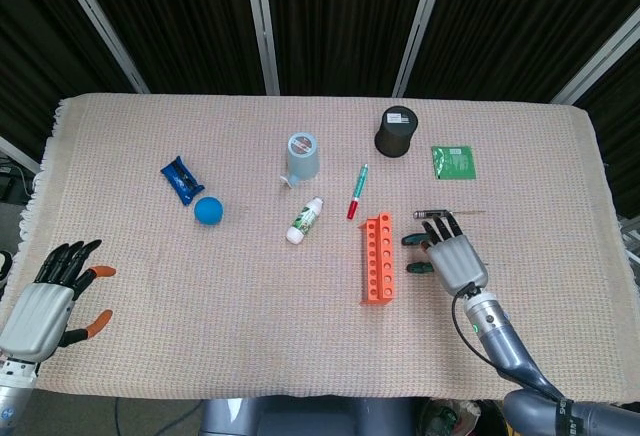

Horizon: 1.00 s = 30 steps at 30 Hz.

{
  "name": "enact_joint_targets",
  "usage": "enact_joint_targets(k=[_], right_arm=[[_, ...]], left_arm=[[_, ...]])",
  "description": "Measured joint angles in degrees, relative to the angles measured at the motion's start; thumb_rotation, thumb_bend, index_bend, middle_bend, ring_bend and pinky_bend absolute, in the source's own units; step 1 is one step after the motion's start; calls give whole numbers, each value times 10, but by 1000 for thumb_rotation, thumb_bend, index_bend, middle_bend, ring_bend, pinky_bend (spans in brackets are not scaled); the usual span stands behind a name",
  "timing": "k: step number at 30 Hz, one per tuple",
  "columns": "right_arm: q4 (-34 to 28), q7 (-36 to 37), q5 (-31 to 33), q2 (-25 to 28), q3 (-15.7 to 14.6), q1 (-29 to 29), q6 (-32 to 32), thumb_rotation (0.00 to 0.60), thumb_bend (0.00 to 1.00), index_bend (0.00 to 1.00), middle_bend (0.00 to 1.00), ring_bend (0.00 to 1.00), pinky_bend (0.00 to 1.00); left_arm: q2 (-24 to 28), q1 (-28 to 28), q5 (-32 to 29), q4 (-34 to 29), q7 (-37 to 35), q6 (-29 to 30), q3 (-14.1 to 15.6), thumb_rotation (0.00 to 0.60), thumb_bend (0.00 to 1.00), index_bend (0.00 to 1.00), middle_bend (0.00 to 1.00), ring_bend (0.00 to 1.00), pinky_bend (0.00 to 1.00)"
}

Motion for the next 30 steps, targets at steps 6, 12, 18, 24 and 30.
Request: enact_joint_targets(k=[6, 12, 18, 24, 30], right_arm=[[3, -43, 64, -14, -2, 21, -6, 600, 231, 393, 101, 0, 0], [-4, -109, 161, -30, -4, 53, -3, 600, 232, 390, 101, 0, 0], [-6, -134, 220, -45, -14, 89, 7, 600, 233, 390, 102, 0, 0], [-14, -126, 233, -42, -28, 98, 13, 600, 233, 390, 101, 0, 0], [-36, -114, 239, -27, -42, 98, 21, 600, 233, 392, 101, 0, 0]], left_arm=[[-2, -2, -1, 2, -3, 0, -1, 600, 258, 313, 42, 0, 0], [-1, -3, 0, 6, -14, -1, 2, 600, 258, 312, 42, 0, 0], [-1, -3, -4, 11, -19, -2, 3, 600, 257, 312, 42, 0, 0], [-1, -4, -6, 12, -22, -1, 3, 600, 259, 313, 41, 0, 0], [-1, -4, -5, 12, -22, 0, 3, 600, 259, 312, 42, 0, 0]])
